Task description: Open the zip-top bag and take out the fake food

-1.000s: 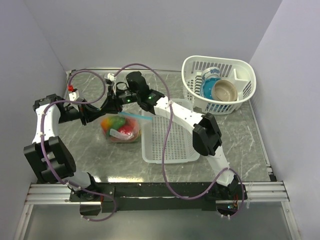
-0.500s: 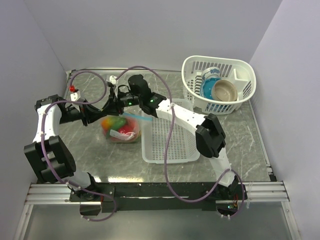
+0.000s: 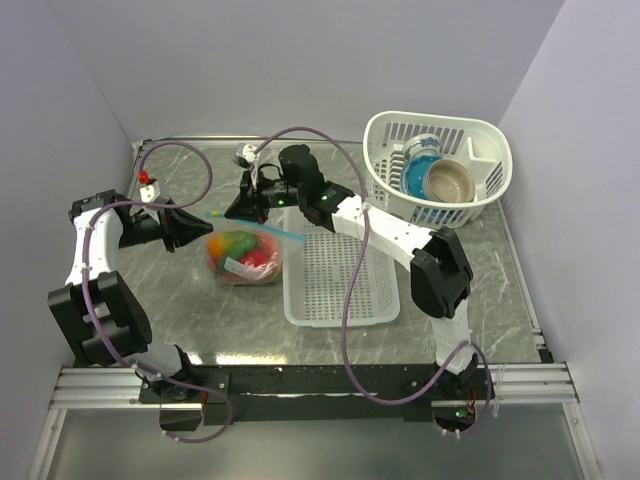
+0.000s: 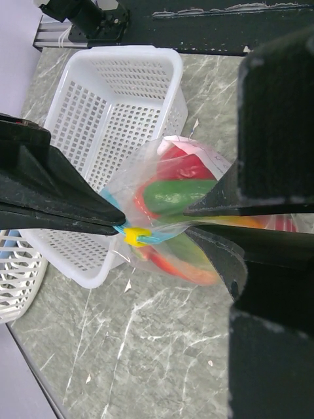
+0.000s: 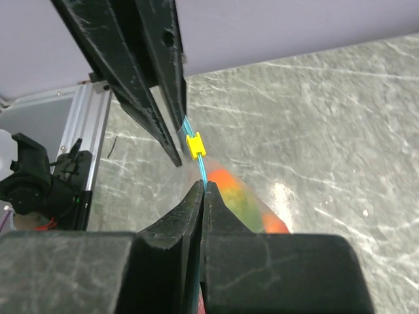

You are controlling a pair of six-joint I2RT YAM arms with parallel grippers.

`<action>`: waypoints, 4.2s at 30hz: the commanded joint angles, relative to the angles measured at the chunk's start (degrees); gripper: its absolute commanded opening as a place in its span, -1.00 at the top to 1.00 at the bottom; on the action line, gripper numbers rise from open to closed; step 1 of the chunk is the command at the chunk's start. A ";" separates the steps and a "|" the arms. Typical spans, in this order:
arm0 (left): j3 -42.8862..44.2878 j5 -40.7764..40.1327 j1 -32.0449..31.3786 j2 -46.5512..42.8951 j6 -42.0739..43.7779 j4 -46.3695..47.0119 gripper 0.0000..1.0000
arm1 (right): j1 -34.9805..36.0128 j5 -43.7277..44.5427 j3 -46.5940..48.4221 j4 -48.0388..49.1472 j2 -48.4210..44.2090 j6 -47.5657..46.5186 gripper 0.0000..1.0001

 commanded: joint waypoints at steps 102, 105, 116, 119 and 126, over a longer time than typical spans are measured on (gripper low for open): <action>0.14 5.49 0.04 -0.50 0.19 -1.58 0.66 | 3.45 -4.78 14.28 -5.56 3.52 -5.99 0.40; 0.14 5.40 0.04 -0.59 0.28 -1.67 0.66 | 3.45 -4.96 14.98 -5.64 3.87 -5.46 0.49; 0.58 5.75 0.12 -0.50 -0.16 -1.58 0.67 | 3.36 -2.76 13.93 -7.57 2.82 -7.40 0.81; 0.50 5.84 0.04 -0.85 -0.07 -1.58 0.67 | 3.44 -2.41 14.10 -7.84 3.08 -7.31 0.88; 0.85 5.14 0.13 -1.47 -0.51 -1.67 0.67 | 3.36 -0.49 14.02 -9.50 3.08 -8.62 1.00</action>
